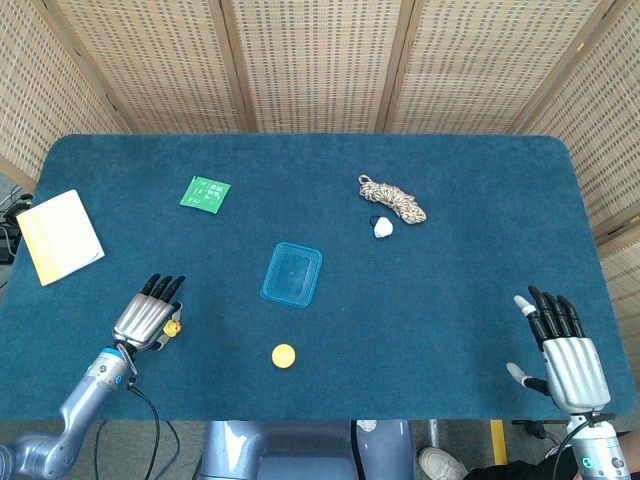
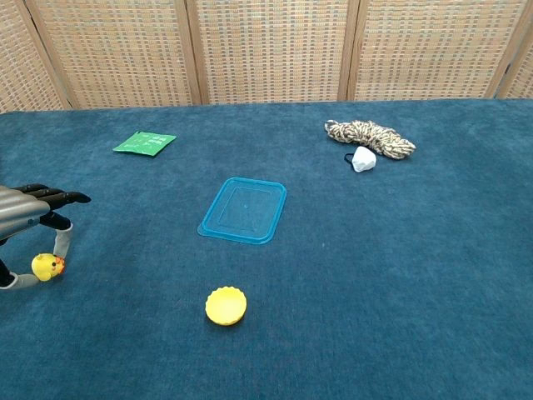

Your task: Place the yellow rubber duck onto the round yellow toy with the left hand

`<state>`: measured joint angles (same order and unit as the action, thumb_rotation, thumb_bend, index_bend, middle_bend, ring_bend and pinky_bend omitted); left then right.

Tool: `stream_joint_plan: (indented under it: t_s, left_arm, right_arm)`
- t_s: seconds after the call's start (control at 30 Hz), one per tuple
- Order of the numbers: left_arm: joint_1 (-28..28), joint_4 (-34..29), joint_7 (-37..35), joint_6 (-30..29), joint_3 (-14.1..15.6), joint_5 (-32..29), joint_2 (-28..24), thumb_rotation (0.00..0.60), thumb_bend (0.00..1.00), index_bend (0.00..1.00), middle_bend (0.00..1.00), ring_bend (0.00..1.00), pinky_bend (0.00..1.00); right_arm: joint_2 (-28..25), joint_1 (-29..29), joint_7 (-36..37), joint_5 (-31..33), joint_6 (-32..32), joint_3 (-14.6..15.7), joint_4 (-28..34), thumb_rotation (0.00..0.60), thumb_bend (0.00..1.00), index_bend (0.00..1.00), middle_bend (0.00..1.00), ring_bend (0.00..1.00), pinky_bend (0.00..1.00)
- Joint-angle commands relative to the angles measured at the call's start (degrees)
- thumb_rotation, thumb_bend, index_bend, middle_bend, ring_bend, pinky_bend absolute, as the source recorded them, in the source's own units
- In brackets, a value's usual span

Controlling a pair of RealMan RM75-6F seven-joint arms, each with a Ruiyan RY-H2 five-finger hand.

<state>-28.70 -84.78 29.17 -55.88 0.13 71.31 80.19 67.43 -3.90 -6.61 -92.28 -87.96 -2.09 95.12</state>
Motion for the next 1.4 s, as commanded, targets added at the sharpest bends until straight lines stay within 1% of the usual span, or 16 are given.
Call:
stream_joint_plan:
  t_s: [0.03, 0.27, 0.4, 0.47, 0.6, 0.8, 0.93, 1.17, 1.4]
  left_arm:
    - [-0.35, -1.13, 0.23, -0.40, -0.41, 0.13, -0.78, 0.600, 0.32, 0.53, 0.00, 0.00, 0.00]
    - [-2.30, -5.26, 2.87, -0.70, -2.06, -0.11, -2.04, 0.600, 0.32, 0.53, 0.00, 0.00, 0.00]
    - [-4.54, -7.85, 6.61, -0.26, -2.97, 0.00, -1.28, 0.600, 0.32, 0.54, 0.00, 0.00, 0.00]
    - [-6.64, -9.80, 9.12, 0.75, -3.58, 0.79, -0.05, 0.600, 0.32, 0.54, 0.00, 0.00, 0.00]
    - [-9.60, -11.67, 14.68, 2.25, -4.24, -0.67, 2.04, 0.600, 0.32, 0.54, 0.00, 0.00, 0.00]
    - [-12.62, -13.90, 19.18, 3.01, -4.99, -3.45, 5.45, 0.600, 0.32, 0.54, 0.00, 0.00, 0.00]
    - [-13.80, -14.56, 20.80, 3.16, -4.88, -4.47, 7.17, 0.600, 0.32, 0.54, 0.00, 0.00, 0.00]
    - [-15.20, -14.85, 23.84, 2.87, -3.45, -6.06, 10.47, 0.600, 0.32, 0.54, 0.00, 0.00, 0.00]
    - [-15.85, -15.20, 25.89, 1.92, -2.14, -7.78, 12.20, 0.600, 0.32, 0.54, 0.00, 0.00, 0.00]
  right_arm:
    - [-0.03, 0.00, 0.01, -0.02, -0.01, 0.01, 0.01, 0.600, 0.00, 0.10, 0.00, 0.00, 0.00]
    - [-0.16, 0.02, 0.29, -0.03, -0.11, -0.01, 0.06, 0.600, 0.00, 0.10, 0.00, 0.00, 0.00]
    - [-0.29, 0.01, 0.69, 0.39, -0.03, -0.20, 0.01, 0.600, 0.00, 0.10, 0.00, 0.00, 0.00]
    - [-0.42, 0.02, 1.06, 0.82, -0.04, -0.41, 0.03, 0.600, 0.00, 0.10, 0.00, 0.00, 0.00]
    - [-0.65, -0.01, 1.57, 1.30, 0.04, -0.67, -0.02, 0.600, 0.00, 0.10, 0.00, 0.00, 0.00]
    - [-0.98, -0.05, 2.39, 2.10, 0.29, -0.98, 0.00, 0.600, 0.00, 0.10, 0.00, 0.00, 0.00]
    - [-1.20, -0.04, 2.93, 2.39, 0.29, -1.13, 0.06, 0.600, 0.00, 0.10, 0.00, 0.00, 0.00]
    - [-1.75, 0.07, 4.30, 2.81, 0.08, -1.42, 0.08, 0.600, 0.00, 0.10, 0.00, 0.00, 0.00]
    - [-2.03, 0.09, 4.89, 2.85, 0.07, -1.44, 0.14, 0.600, 0.00, 0.10, 0.00, 0.00, 0.00]
